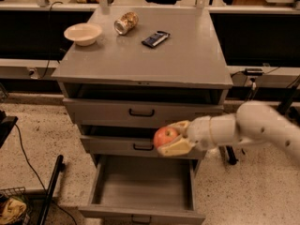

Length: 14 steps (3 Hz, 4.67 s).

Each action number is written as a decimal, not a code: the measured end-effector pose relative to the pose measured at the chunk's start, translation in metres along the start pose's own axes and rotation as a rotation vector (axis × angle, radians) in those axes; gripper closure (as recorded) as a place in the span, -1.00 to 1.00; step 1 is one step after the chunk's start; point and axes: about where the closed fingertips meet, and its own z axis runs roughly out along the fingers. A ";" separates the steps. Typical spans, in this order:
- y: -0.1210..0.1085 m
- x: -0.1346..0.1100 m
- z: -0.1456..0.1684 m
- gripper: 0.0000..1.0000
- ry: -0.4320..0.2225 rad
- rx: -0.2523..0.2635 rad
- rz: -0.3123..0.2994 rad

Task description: Place apple into bottom drawer

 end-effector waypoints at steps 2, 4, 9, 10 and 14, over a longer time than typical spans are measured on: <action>0.036 0.087 0.082 1.00 -0.073 -0.018 0.047; 0.011 0.120 0.105 1.00 -0.055 0.023 0.014; -0.072 0.320 0.163 1.00 0.263 0.141 -0.036; -0.081 0.357 0.161 1.00 0.248 0.158 -0.043; -0.101 0.399 0.196 1.00 0.211 0.191 -0.021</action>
Offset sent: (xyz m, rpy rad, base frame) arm -0.0349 0.0309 -0.0755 0.0682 0.0075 0.0052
